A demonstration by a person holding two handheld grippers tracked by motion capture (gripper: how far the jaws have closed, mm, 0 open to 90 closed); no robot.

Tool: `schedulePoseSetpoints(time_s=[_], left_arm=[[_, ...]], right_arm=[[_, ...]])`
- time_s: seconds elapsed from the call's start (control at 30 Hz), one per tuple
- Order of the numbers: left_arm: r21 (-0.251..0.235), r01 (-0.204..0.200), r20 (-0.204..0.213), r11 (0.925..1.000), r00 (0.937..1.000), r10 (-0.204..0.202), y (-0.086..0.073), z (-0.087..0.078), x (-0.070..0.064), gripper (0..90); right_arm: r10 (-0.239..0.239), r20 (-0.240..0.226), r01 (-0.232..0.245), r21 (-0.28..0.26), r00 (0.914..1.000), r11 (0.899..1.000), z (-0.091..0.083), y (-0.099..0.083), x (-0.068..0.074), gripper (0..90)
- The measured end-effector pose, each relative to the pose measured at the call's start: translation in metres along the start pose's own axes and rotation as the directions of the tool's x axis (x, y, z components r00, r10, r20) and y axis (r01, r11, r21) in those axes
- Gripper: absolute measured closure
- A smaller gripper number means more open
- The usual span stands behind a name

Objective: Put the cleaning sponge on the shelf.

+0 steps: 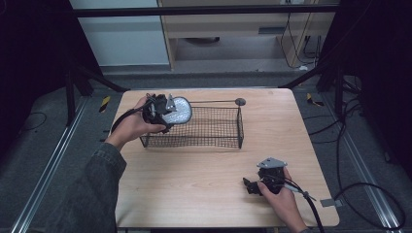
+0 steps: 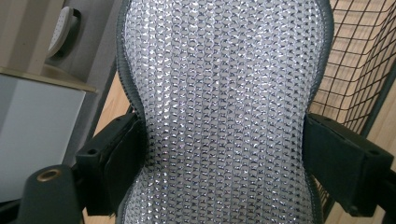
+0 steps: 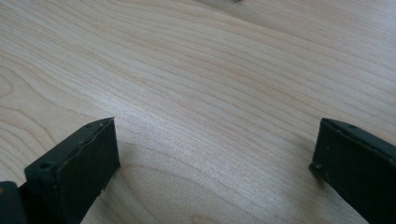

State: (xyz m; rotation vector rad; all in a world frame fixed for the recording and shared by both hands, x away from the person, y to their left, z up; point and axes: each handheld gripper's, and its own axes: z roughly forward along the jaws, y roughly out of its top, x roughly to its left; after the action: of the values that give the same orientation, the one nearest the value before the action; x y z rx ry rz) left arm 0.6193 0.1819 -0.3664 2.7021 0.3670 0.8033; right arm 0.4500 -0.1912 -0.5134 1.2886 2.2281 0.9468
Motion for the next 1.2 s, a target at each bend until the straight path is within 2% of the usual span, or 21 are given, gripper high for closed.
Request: schedulePoseSetpoints(time_s=[0.37, 0.47, 0.57, 0.8, 0.87, 1.0, 1.2], left_arm=[[0.015, 0.0, 0.012, 0.9999, 0.9999, 0.0, -0.002, 0.011, 0.0, 13.9], [0.032, -0.015, 0.011, 0.9994, 0.9998, 0.014, -0.003, 0.014, -0.002, 13.8], [0.042, -0.01, 0.02, 0.9991, 0.9998, 0.01, -0.004, 0.018, -0.001, 13.7], [0.033, -0.008, 0.038, 0.9994, 0.9992, 0.007, -0.004, 0.022, -0.002, 12.2], [0.032, -0.003, 0.044, 0.9995, 0.999, 0.002, -0.004, 0.023, -0.002, 10.4], [0.018, 0.045, 0.058, 0.9988, 0.9973, -0.046, -0.005, 0.025, 0.0, 6.8], [0.003, 0.086, 0.069, 0.9963, 0.9939, -0.086, -0.006, 0.022, 0.003, 4.4]], right_arm=[[-0.001, 0.001, 0.001, 0.0, 1.0, 1.0, 0.0, 0.0, 0.0, 0.7], [-0.001, 0.0, 0.001, 0.0, 1.0, 1.0, 0.0, 0.0, 0.0, 0.7], [-0.002, 0.0, 0.002, 0.0, 1.0, 1.0, 0.0, 0.0, 0.0, 0.7], [-0.002, 0.0, 0.002, 0.0, 1.0, 1.0, 0.0, 0.0, 0.0, 0.7], [-0.001, 0.001, 0.001, 0.0, 1.0, 1.0, 0.0, 0.0, 0.0, 0.7], [-0.001, 0.0, 0.001, 0.0, 1.0, 1.0, 0.0, 0.0, 0.0, 0.7], [-0.001, 0.001, 0.001, 0.0, 1.0, 1.0, 0.0, 0.0, 0.0, 0.7]])
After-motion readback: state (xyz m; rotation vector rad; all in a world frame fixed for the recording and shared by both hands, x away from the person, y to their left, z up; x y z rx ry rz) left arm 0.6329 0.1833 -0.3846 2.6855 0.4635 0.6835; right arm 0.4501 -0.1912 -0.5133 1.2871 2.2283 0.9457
